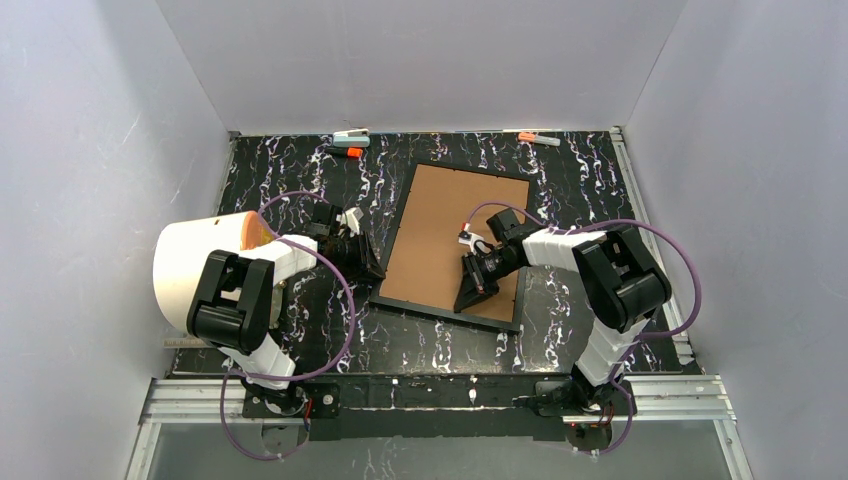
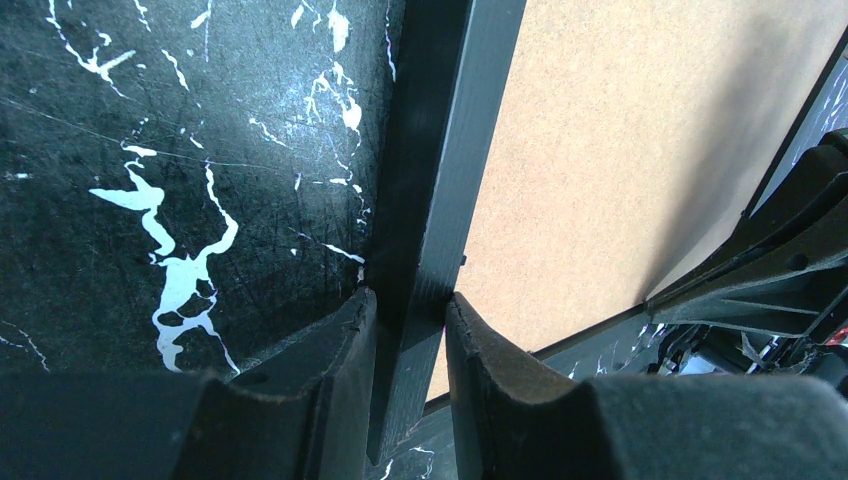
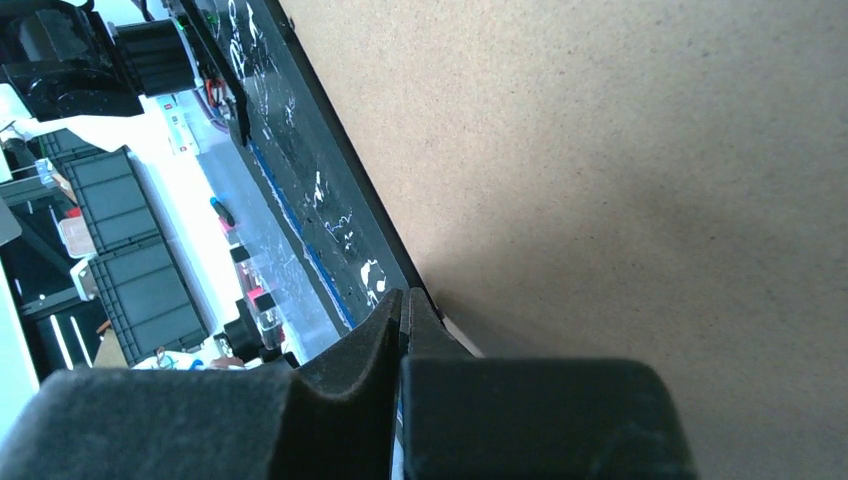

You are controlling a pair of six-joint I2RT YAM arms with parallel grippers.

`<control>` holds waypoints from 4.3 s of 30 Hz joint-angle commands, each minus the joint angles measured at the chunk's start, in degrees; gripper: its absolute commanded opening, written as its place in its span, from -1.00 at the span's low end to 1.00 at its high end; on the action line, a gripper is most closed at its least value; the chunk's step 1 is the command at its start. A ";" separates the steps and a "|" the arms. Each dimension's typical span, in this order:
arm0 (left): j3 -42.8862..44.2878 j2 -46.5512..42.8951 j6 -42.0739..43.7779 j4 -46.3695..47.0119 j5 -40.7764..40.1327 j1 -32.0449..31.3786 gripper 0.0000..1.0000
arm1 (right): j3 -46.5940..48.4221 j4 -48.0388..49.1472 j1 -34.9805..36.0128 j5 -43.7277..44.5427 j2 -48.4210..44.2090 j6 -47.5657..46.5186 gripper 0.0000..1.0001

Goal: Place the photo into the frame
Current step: Install the photo frame at the center of the board, then turn over the photo frame at the center of the board.

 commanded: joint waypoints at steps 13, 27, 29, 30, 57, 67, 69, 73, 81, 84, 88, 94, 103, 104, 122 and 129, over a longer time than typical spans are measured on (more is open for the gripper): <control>-1.37 2.14 1.70 -3.30 -4.87 0.29 -0.53 | -1.50 -4.41 0.26 3.98 -1.03 -2.36 -0.85; -1.16 2.06 1.85 -3.37 -5.17 0.27 -0.53 | -3.18 -6.18 0.07 14.96 3.14 -3.21 -0.85; -1.15 2.06 1.85 -3.37 -5.19 0.25 -0.53 | -3.61 -5.87 -0.25 16.26 3.30 -3.17 -0.85; -1.15 2.06 1.85 -3.37 -5.17 0.31 -0.53 | -3.81 -5.50 -0.47 16.72 3.35 -3.00 -0.84; 1.19 3.91 2.41 -5.81 -7.72 0.26 -0.55 | 0.14 -0.63 -2.00 27.85 -12.50 -4.01 -0.78; 2.42 3.20 2.08 -5.68 -5.81 0.29 -0.30 | 8.16 -3.46 -3.26 34.86 -15.59 5.79 -0.44; 2.73 2.54 1.81 -5.19 -4.64 0.24 -0.18 | 8.77 -5.18 -3.27 40.76 -16.15 8.46 -0.34; 2.98 1.48 1.06 -3.64 -1.67 0.25 -0.08 | 10.76 -8.85 -3.41 51.38 -16.69 14.54 -0.01; 0.45 2.58 -2.48 1.34 9.83 -0.25 -0.37 | 24.16 -15.39 -0.69 53.48 -6.44 21.04 0.13; -0.98 1.34 -3.42 1.78 10.51 -1.25 -0.50 | 31.83 -17.33 1.64 54.72 -0.50 21.42 0.13; -4.41 -1.51 -5.37 2.81 9.83 -3.27 -0.53 | 44.55 -21.08 5.71 55.74 8.92 20.83 0.15; -12.49 -9.39 -11.97 9.53 7.48 -5.47 -0.51 | 61.71 -28.77 13.85 61.22 21.80 20.53 0.22; -12.84 -24.92 -11.79 -2.76 -5.78 -4.70 -0.02 | 75.32 -32.19 20.94 71.62 33.72 22.18 0.41; -13.53 -26.05 -12.77 -2.94 -6.93 -4.68 -0.01 | 75.58 -31.38 21.59 72.74 34.39 21.40 0.42; -15.48 -34.35 -13.25 -10.07 -15.55 -3.60 0.03 | 71.39 -40.73 26.27 74.71 35.24 26.15 -0.47; -17.37 -31.54 -14.42 -3.51 -9.87 -3.56 0.09 | 60.19 -41.87 26.25 70.91 26.63 29.68 -0.76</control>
